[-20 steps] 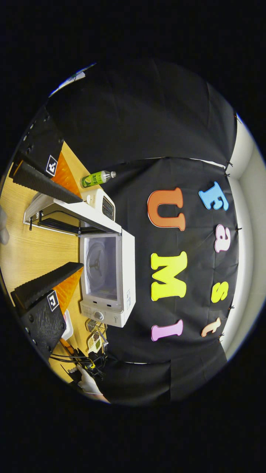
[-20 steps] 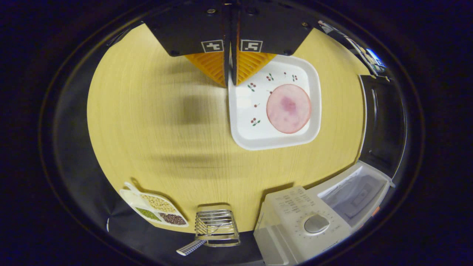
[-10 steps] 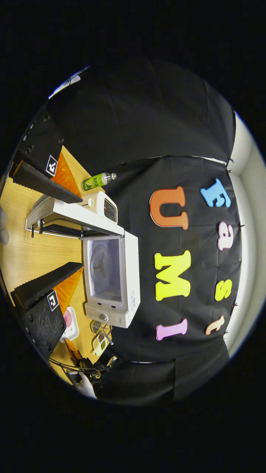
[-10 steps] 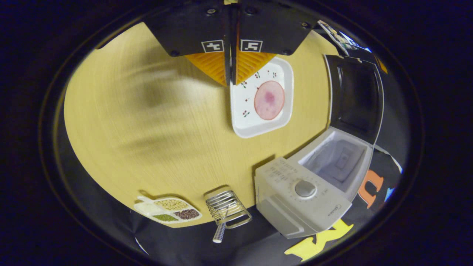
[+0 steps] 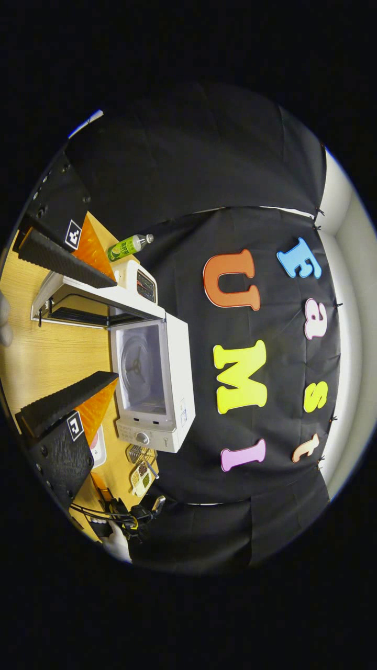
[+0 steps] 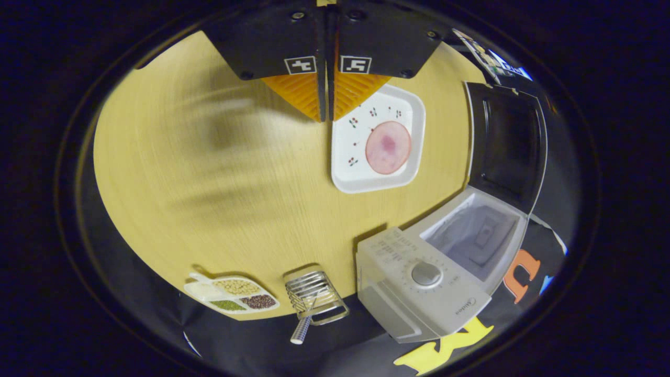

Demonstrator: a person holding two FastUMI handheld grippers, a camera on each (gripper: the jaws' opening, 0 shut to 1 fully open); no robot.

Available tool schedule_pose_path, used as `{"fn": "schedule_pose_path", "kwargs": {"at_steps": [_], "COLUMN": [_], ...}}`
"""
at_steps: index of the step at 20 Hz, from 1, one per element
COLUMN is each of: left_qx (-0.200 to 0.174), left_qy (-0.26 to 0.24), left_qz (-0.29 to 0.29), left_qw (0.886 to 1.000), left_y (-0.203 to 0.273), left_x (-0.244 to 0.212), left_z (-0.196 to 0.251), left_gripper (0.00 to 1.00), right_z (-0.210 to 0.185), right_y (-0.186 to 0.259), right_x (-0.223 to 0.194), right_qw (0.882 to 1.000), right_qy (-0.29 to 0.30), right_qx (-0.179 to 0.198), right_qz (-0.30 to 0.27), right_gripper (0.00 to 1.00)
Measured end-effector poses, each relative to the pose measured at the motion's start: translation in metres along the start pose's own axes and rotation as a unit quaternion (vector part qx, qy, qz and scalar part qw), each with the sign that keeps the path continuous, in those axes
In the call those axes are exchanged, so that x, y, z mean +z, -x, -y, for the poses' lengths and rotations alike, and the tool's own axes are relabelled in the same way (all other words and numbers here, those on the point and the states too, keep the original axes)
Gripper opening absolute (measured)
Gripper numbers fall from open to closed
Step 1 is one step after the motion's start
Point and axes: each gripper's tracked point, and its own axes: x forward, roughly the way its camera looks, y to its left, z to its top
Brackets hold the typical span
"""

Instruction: Open the microwave oven with the left hand, put the food in, and close the microwave oven.

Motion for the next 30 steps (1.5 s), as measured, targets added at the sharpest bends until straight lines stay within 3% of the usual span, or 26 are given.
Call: {"fn": "schedule_pose_path", "kwargs": {"at_steps": [5,8,10,11,12,13,14,17,18,19,20,21,22,23,24,27,28,30], "left_qx": [0.001,0.005,0.005,0.004,0.004,0.004,0.004,0.003,0.003,0.004,0.003,0.002,0.001,0.001,0.0,-0.002,0.0,0.004], "left_qy": [0.012,0.013,0.016,0.018,0.02,0.021,0.024,0.026,0.026,0.026,0.027,0.028,0.029,0.029,0.03,0.032,0.032,0.031], "left_qz": [0.0,-0.003,-0.003,-0.004,-0.005,-0.006,-0.006,-0.007,-0.007,-0.006,-0.005,-0.006,-0.007,-0.009,-0.01,-0.017,-0.017,-0.018], "left_qw": [1.0,1.0,1.0,1.0,1.0,1.0,1.0,1.0,1.0,1.0,1.0,1.0,1.0,1.0,0.999,0.999,0.999,0.999], "left_y": [0.001,0.001,-0.001,-0.002,-0.002,-0.003,-0.004,-0.005,-0.006,-0.006,-0.007,-0.007,-0.009,-0.01,-0.01,-0.012,-0.013,-0.013], "left_x": [-0.003,-0.007,-0.01,-0.012,-0.014,-0.014,-0.015,-0.017,-0.017,-0.016,-0.017,-0.018,-0.02,-0.022,-0.023,-0.027,-0.027,-0.026], "left_z": [-0.006,-0.011,-0.012,-0.013,-0.014,-0.014,-0.015,-0.018,-0.02,-0.021,-0.021,-0.021,-0.022,-0.021,-0.021,-0.02,-0.022,-0.025], "left_gripper": [0.96,0.96,0.96,0.96,0.96,0.96,0.96,0.96,0.96,0.95,0.96,0.96,0.96,0.96,0.96,0.96,0.96,0.96], "right_z": [-0.007,-0.012,-0.015,-0.015,-0.02,-0.023,-0.025,-0.027,-0.03,-0.03,-0.03,-0.032,-0.027,-0.027,-0.028,-0.026,-0.036,-0.048], "right_y": [-0.003,0.002,-0.001,-0.002,-0.004,-0.008,-0.012,-0.018,-0.02,-0.022,-0.022,-0.025,-0.024,-0.021,-0.026,-0.021,-0.02,-0.018], "right_x": [-0.005,-0.003,-0.002,-0.005,-0.006,-0.006,-0.006,-0.014,-0.013,-0.011,-0.01,-0.011,-0.012,-0.013,-0.01,-0.009,-0.003,0.002], "right_qw": [0.999,0.998,0.997,0.997,0.996,0.995,0.995,0.994,0.994,0.994,0.994,0.995,0.995,0.995,0.996,0.998,0.998,0.997], "right_qy": [-0.03,-0.053,-0.062,-0.062,-0.068,-0.072,-0.07,-0.074,-0.075,-0.075,-0.075,-0.072,-0.069,-0.072,-0.064,-0.054,-0.055,-0.042], "right_qx": [0.022,0.036,0.036,0.034,0.04,0.044,0.04,0.025,0.025,0.022,0.019,0.016,0.004,0.0,0.003,0.003,0.024,0.048], "right_qz": [-0.021,-0.023,-0.031,-0.042,-0.049,-0.054,-0.057,-0.078,-0.078,-0.075,-0.073,-0.072,-0.068,-0.063,-0.057,-0.024,0.006,0.04], "right_gripper": [0.04,0.14,0.11,0.19,0.22,0.14,0.22,0.22,0.14,0.14,0.22,0.21,0.05,0.1,0.04,0.04,0.0,0.04]}}
